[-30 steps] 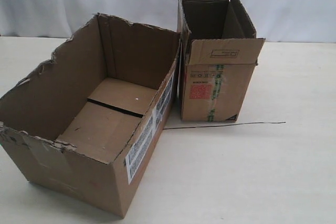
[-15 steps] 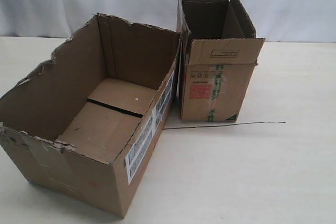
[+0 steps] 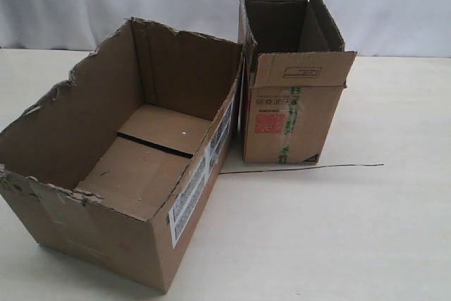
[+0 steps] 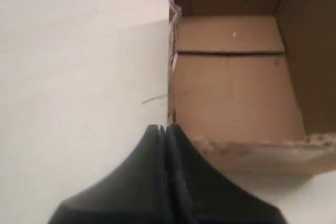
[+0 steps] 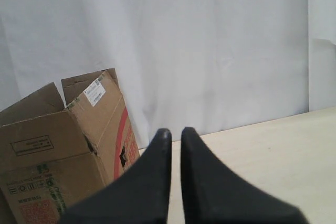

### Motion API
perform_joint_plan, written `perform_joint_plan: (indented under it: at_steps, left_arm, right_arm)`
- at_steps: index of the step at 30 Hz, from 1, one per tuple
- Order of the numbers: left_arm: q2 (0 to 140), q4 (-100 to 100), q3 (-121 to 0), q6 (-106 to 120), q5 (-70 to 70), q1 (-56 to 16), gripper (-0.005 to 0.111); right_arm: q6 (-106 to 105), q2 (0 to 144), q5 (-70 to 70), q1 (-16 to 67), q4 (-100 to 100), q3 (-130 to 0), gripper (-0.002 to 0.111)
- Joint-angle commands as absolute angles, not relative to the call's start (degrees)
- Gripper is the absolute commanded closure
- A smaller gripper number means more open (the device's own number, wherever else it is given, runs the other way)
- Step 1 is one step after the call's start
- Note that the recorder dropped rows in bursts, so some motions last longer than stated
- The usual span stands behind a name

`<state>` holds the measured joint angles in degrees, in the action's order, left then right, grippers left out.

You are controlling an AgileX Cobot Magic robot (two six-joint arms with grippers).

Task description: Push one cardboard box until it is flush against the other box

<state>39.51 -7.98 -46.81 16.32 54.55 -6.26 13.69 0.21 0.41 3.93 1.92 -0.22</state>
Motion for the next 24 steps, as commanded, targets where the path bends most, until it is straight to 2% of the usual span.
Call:
perform_joint_plan:
  at_steps: [1,11,20,24]
  left_arm:
    - [40.49,-5.47,-53.12,19.33,69.96,-8.32,0.107]
    - [40.70,-19.25,-48.01,27.68,69.96,-14.98,0.107]
    - [40.70,-18.75,-39.72,40.22,69.96,-20.38,0.107]
    - [40.70,-21.50,-36.96,47.19,69.96,-20.67,0.107]
  right_arm:
    - [14.10,0.00,0.71,4.01,2.44,0.00,0.103]
    - [14.10,0.00,0.71,4.01,2.44,0.00,0.103]
    - [14.10,0.00,0.71,4.01,2.44,0.00,0.103]
    - [14.10,0.00,0.71,4.01,2.44,0.00,0.103]
